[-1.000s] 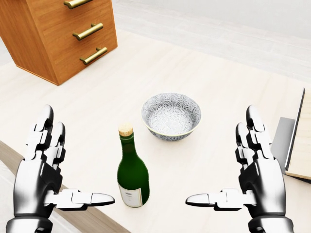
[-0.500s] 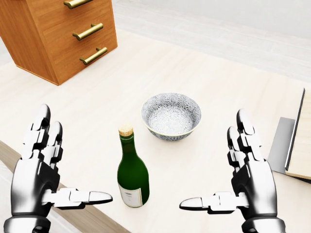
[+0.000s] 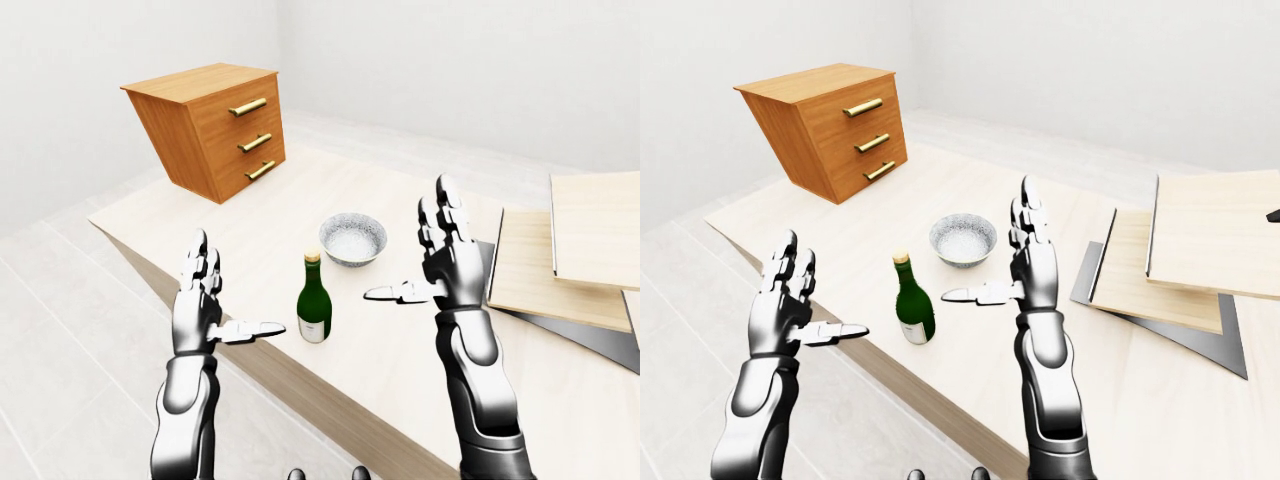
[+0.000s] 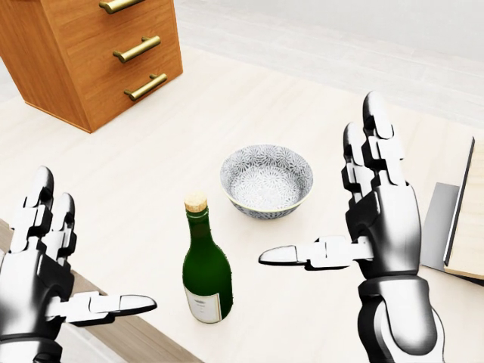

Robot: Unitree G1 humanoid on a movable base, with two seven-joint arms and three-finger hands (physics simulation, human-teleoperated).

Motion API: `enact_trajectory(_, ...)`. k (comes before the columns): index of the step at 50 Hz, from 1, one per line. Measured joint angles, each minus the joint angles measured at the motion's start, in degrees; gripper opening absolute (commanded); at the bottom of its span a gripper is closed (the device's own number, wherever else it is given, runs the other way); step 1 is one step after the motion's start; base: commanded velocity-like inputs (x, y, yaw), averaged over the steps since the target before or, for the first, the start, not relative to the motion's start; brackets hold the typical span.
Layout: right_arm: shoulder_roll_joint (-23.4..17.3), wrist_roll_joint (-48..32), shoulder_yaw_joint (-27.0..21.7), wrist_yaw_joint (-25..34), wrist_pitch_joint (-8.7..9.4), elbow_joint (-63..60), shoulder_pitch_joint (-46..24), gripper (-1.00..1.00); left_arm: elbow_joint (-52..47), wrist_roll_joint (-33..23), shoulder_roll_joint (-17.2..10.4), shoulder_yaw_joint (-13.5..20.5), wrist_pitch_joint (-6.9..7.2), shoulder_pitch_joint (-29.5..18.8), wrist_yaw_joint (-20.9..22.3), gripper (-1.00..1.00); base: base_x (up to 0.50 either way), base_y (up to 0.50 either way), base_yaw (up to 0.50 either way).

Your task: Put the wine bottle on the wine rack.

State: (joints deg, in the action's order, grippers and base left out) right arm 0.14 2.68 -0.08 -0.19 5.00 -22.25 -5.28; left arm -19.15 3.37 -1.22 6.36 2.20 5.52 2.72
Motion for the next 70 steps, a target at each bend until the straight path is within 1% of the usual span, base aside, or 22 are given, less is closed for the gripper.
enact_trajectory(9,0.0,-0.2,0.5,-0.6,0.00,2.7,-4.0,1.00,0.6,0.6,-0.2,1.4,-0.62,0.2,0.2,1.00,0.00,0.00,0.00)
enact_trajectory(22,0.4,-0.8,1.2,-1.0,0.00,7.7,-7.6,1.00,1.0,1.2,-0.4,2.6,-0.87,0.0,0.4,1.00,0.00,0.00,0.00)
enact_trajectory(49,2.5,-3.6,3.8,-0.7,0.00,17.8,-11.3,1.00,0.5,1.5,-0.5,3.3,-0.75,0.0,0.6,1.00,0.00,0.00,0.00)
enact_trajectory(70,4.4,-4.8,4.9,-1.1,0.00,25.0,-15.4,1.00,2.1,1.7,-0.5,3.6,-1.93,-0.2,0.7,1.00,0.00,0.00,0.00)
